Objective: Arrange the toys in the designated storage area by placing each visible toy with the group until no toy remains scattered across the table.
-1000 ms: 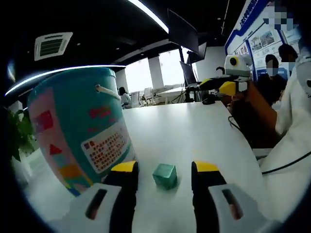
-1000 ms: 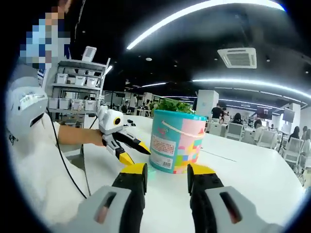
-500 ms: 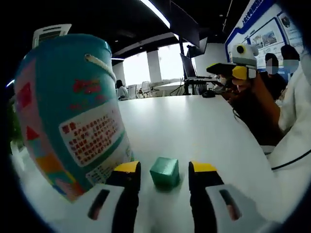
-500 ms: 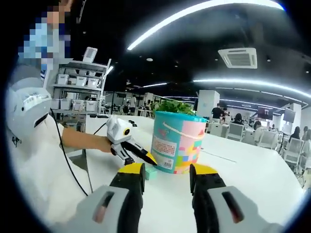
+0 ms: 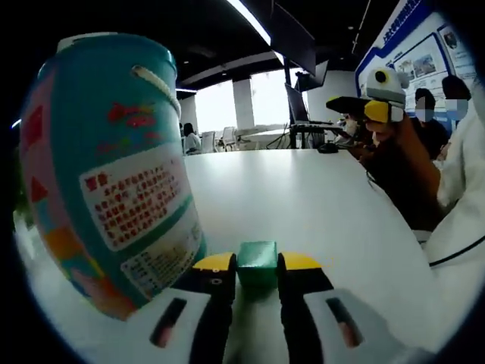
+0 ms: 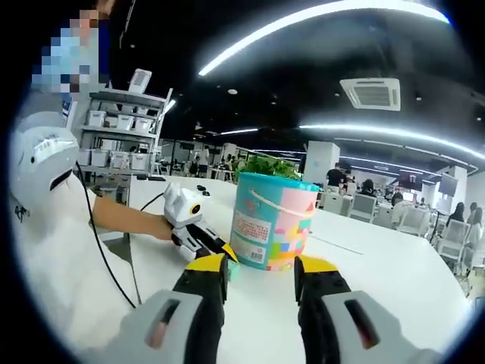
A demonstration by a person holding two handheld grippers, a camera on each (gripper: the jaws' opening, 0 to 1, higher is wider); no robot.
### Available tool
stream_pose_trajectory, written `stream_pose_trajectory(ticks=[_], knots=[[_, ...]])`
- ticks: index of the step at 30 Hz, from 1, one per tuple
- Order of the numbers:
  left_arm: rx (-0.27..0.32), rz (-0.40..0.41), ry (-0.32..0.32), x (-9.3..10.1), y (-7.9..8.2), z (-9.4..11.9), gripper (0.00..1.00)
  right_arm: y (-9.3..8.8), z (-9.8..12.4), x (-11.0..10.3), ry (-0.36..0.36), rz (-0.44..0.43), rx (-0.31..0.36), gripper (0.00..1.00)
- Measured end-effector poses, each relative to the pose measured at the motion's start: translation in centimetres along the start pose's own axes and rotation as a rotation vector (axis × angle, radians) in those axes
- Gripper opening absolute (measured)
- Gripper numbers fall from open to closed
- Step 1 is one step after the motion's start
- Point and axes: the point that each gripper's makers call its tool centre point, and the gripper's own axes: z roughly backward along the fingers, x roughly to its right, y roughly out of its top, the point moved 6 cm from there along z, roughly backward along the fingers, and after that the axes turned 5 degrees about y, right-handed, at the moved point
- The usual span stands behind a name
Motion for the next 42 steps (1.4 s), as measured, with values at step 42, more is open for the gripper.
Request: stream_pose_trajectory(ticks=[42], knots=[[0.287, 0.040, 0.047, -11.8, 17.7, 11.0, 0.21, -0.5, 0.5, -0.3, -0.026, 0.046, 0.002, 0.32]])
